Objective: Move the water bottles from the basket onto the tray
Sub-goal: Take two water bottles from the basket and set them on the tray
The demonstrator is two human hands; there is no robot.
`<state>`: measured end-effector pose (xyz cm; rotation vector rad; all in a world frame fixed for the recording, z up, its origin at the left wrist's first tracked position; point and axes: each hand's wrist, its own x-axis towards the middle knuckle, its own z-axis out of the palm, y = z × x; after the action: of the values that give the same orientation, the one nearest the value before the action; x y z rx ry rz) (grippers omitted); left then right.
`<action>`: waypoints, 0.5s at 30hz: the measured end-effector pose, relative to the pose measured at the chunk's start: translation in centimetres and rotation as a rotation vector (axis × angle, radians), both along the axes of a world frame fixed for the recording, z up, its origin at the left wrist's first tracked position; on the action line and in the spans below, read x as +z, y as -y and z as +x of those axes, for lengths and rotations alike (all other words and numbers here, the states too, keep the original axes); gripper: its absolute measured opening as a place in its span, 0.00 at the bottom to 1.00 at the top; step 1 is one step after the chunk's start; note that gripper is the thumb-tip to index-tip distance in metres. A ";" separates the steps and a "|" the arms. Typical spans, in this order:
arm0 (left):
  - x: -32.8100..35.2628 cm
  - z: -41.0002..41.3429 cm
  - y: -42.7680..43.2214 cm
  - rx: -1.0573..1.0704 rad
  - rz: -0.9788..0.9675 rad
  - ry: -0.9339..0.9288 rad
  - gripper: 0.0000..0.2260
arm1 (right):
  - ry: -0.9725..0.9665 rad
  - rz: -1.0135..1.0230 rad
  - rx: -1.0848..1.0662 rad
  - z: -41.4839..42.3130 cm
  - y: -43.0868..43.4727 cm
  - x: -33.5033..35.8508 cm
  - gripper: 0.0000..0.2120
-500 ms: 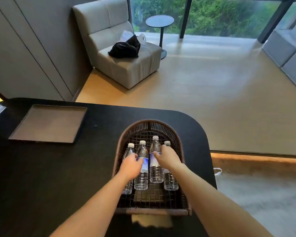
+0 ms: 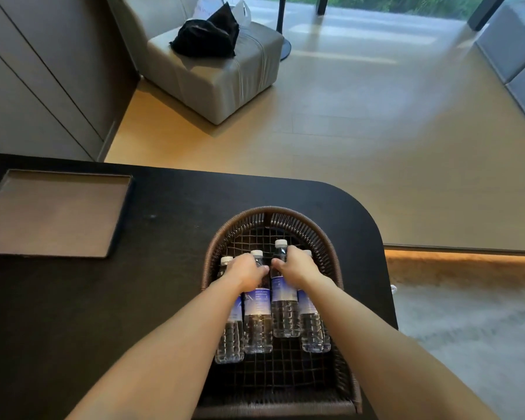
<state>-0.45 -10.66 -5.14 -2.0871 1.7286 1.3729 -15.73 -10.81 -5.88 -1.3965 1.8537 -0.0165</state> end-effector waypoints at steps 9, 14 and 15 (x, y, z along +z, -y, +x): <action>-1.0 -0.2 1.7 -0.073 0.063 0.102 0.23 | -0.079 0.079 0.019 -0.2 1.5 -0.5 0.16; -0.9 0.5 1.2 -0.059 0.037 0.057 0.20 | -0.078 0.083 0.016 -0.3 1.7 -0.7 0.17; -0.9 0.8 1.0 -0.061 0.026 0.034 0.19 | -0.078 0.076 0.015 -0.2 1.4 -0.7 0.18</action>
<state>0.32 -11.67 -6.03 -2.0147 1.7370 1.3278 -15.92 -12.24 -6.54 -1.3759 1.8875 0.1165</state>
